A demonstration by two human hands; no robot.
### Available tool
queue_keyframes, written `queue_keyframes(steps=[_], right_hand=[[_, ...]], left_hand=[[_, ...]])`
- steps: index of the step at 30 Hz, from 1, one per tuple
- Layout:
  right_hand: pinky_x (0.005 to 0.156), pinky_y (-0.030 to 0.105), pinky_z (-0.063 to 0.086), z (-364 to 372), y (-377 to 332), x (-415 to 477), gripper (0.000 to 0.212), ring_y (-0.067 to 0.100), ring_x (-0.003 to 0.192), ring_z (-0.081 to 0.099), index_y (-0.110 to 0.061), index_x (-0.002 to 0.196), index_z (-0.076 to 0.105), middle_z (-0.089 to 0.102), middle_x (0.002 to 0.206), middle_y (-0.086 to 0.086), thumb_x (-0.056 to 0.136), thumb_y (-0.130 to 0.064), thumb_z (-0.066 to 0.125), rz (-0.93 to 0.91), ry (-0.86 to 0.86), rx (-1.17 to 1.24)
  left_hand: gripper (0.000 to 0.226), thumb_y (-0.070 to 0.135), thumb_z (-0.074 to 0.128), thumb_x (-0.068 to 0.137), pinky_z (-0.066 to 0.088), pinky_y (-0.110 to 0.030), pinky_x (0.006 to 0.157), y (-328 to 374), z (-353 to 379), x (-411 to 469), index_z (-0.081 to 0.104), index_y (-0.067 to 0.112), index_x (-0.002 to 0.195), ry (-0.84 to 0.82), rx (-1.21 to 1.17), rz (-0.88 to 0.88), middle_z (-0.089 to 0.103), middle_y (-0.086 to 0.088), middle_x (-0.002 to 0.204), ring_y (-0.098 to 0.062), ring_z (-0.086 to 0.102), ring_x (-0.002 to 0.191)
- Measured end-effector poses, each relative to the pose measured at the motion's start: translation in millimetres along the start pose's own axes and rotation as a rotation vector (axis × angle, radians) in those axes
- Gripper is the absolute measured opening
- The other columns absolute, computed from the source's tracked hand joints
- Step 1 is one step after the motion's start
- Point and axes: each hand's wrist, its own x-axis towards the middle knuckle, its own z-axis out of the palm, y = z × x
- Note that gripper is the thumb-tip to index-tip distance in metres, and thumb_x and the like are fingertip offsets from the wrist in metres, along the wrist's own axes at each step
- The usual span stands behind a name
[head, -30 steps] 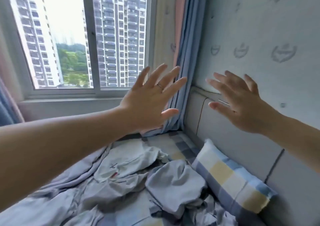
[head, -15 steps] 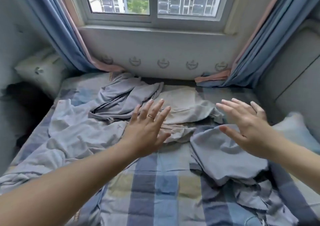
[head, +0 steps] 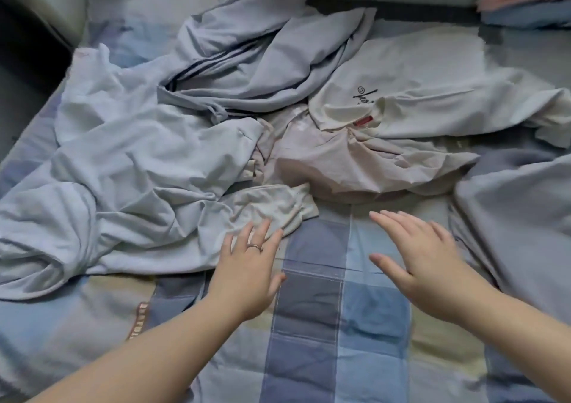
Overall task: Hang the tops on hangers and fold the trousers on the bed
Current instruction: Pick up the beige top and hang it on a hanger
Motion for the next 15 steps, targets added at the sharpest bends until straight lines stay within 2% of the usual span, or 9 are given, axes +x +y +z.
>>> queue_keyframes(steps=[3, 7, 9, 12, 13, 15], right_hand=[[0.123, 0.040, 0.009, 58.2, -2.6, 62.4, 0.068, 0.010, 0.151, 0.009, -0.041, 0.157, 0.006, 0.013, 0.164, -0.016, 0.098, -0.062, 0.031, -0.012, -0.033, -0.038], [0.120, 0.044, 0.015, 101.9, 23.4, 151.2, 0.070, 0.016, 0.151, 0.010, -0.039, 0.158, 0.012, 0.015, 0.165, -0.007, 0.097, -0.058, 0.042, 0.046, 0.083, -0.062], [0.119, 0.052, 0.015, 115.5, 41.7, 190.3, 0.074, 0.022, 0.153, 0.003, -0.042, 0.156, 0.010, 0.007, 0.167, -0.002, 0.095, -0.058, 0.047, 0.107, 0.148, -0.090], [0.115, 0.066, 0.017, 134.5, 69.5, 236.3, 0.080, 0.029, 0.153, -0.006, -0.051, 0.153, 0.003, -0.006, 0.167, -0.002, 0.092, -0.059, 0.054, 0.254, 0.102, -0.119], [0.114, 0.067, 0.021, 141.0, 79.2, 247.5, 0.080, 0.031, 0.153, -0.002, -0.051, 0.153, 0.005, -0.003, 0.166, 0.000, 0.092, -0.057, 0.056, 0.300, 0.069, -0.106], [0.111, 0.059, 0.035, 156.9, 97.6, 263.7, 0.069, 0.037, 0.145, 0.027, -0.044, 0.153, 0.021, 0.025, 0.157, 0.011, 0.094, -0.047, 0.057, 0.319, 0.068, -0.008]], left_hand=[[0.080, 0.057, 0.043, 0.097, 0.006, -0.052, 0.122, -15.0, 55.5, 48.6, -0.002, 0.032, 0.159, -0.001, -0.019, -0.016, -0.010, 0.001, 0.169, -0.029, -0.006, 0.155], [0.084, 0.056, 0.051, 0.093, 0.013, -0.052, 0.121, -7.6, 89.0, 140.7, 0.001, 0.035, 0.157, 0.130, -0.051, 0.019, -0.006, 0.001, 0.169, -0.031, 0.002, 0.154], [0.086, 0.055, 0.054, 0.092, 0.017, -0.052, 0.121, 4.9, 93.4, 188.5, 0.003, 0.036, 0.158, 0.217, -0.076, 0.064, -0.005, 0.000, 0.169, -0.032, 0.005, 0.153], [0.086, 0.057, 0.056, 0.092, 0.023, -0.049, 0.118, 26.3, 93.3, 250.6, 0.007, 0.036, 0.159, 0.335, -0.085, 0.115, 0.000, -0.003, 0.169, -0.037, 0.016, 0.150], [0.085, 0.059, 0.055, 0.092, 0.027, -0.048, 0.116, 31.5, 94.0, 268.1, 0.007, 0.036, 0.158, 0.344, -0.092, 0.102, 0.002, -0.005, 0.169, -0.039, 0.024, 0.146], [0.083, 0.063, 0.054, 0.091, 0.035, -0.046, 0.109, 39.9, 100.3, 295.9, 0.013, 0.035, 0.157, 0.304, -0.114, 0.038, 0.014, -0.010, 0.167, -0.040, 0.042, 0.134]])
